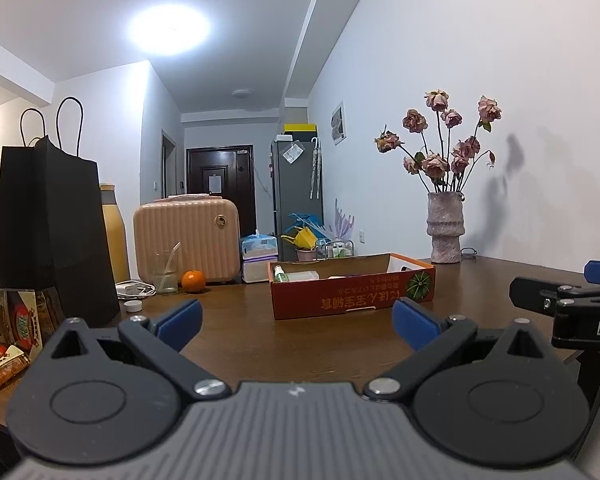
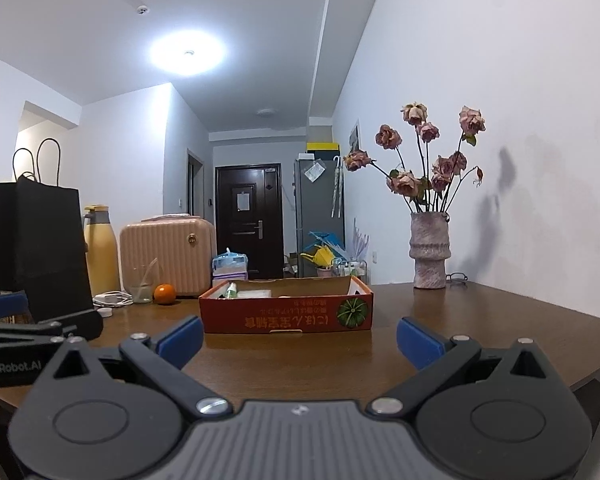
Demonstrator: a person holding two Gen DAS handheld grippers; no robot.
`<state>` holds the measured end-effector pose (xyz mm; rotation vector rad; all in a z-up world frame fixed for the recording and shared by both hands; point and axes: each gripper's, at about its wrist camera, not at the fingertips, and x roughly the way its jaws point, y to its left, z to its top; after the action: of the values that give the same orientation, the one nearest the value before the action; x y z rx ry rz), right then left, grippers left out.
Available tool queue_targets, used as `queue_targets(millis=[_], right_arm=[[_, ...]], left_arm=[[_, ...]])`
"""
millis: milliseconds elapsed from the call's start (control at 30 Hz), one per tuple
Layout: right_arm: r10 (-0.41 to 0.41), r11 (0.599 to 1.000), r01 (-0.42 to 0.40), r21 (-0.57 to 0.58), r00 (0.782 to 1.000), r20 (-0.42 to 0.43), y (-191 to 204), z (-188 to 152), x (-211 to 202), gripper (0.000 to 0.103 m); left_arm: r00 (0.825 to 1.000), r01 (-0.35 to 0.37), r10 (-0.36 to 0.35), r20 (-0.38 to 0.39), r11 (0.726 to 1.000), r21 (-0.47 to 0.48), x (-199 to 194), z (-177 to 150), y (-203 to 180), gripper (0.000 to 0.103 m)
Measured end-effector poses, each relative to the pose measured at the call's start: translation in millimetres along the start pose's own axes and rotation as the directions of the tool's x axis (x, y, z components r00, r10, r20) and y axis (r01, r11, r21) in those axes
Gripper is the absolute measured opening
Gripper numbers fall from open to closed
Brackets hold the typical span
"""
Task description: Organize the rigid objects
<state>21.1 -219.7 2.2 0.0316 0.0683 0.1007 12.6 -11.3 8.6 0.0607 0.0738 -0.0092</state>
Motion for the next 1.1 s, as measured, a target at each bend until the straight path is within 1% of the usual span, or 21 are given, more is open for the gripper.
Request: queue_targets(millis=[800, 967, 1100], right_arm=[[-0.021, 1.000, 0.021, 0.021, 1.000, -0.007, -0.8, -1.9, 0.1, 0.103], [-0.011, 1.000, 0.011, 0.008, 1.000, 0.021, 0.3, -1.7, -3.2, 0.103], [-0.005, 1.000, 0.005, -0.008, 1.000, 0.024, 2.7, -2.3, -4.3, 0.103]], left_arm=[[1.000, -0.003, 0.003, -0.008, 1.000, 0.003, 1.6, -1.0, 2.2, 0.103], [1.000, -0.003, 0.003, -0.007, 1.000, 0.004, 1.6, -1.0, 2.2, 0.103], [1.000, -0.005, 0.005, -0.004, 1.000, 0.004, 0.9, -0.7, 1.6, 0.103]])
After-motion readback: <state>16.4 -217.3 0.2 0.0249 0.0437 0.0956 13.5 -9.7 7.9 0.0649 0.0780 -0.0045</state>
